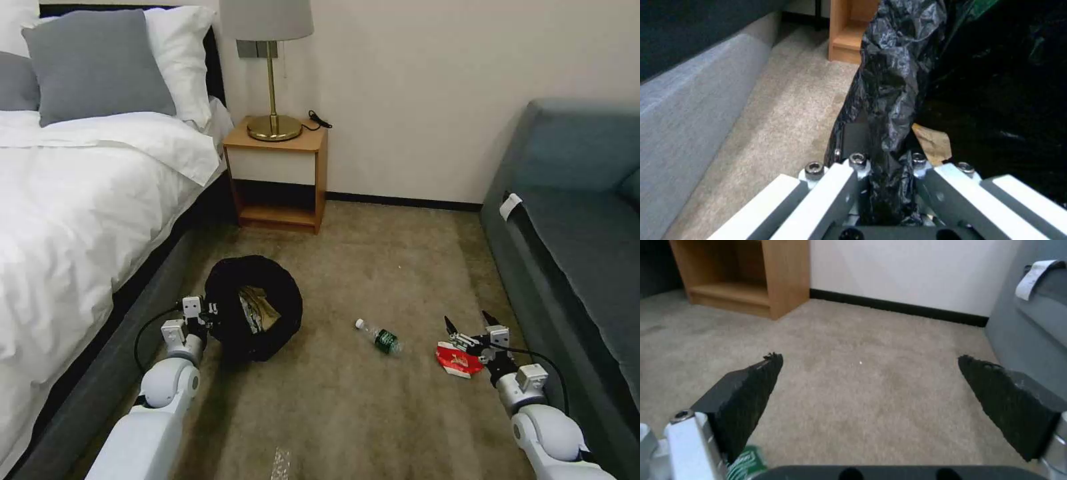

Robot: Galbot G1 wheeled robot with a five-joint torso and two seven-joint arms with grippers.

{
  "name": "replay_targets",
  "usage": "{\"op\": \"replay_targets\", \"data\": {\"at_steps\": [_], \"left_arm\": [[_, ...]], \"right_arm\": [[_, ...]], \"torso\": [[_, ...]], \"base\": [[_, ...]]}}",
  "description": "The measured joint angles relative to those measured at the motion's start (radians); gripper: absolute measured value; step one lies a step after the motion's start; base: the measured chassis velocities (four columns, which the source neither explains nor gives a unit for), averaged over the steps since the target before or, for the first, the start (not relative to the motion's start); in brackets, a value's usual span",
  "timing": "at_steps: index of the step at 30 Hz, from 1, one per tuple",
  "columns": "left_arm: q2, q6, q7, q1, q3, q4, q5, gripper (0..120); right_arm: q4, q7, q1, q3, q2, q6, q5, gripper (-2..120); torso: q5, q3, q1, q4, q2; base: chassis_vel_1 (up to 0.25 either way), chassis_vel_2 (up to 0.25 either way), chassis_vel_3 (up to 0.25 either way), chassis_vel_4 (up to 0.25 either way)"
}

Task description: Pick up the trash bin, then pick up the garbage on the floor and place it into the trash bin.

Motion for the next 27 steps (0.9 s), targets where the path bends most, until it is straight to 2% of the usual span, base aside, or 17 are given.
{"op": "replay_targets", "data": {"at_steps": [10, 20, 27], "left_arm": [[0.000, -0.015, 0.003, 0.000, 0.001, 0.018, 0.001, 1], [0.000, -0.031, 0.004, 0.007, 0.005, 0.028, 0.003, 1], [-0.003, -0.039, 0.004, 0.005, 0.017, 0.041, 0.003, 1]], "right_arm": [[-0.023, -0.005, 0.010, -0.008, 0.029, 0.005, -0.008, 100], [-0.026, -0.001, 0.019, -0.023, 0.020, 0.016, -0.018, 100], [-0.030, -0.005, 0.045, -0.068, -0.016, 0.013, -0.058, 100]], "torso": [[-0.0002, 0.000, 0.000, 0.0000, 0.000], [0.0006, 0.000, 0.000, -0.0002, 0.000], [0.0002, 0.000, 0.000, 0.0002, 0.000]], "base": [[-0.159, 0.109, 0.162, -0.105], [-0.205, 0.070, 0.185, -0.078], [-0.041, 0.033, 0.059, -0.024]]}}
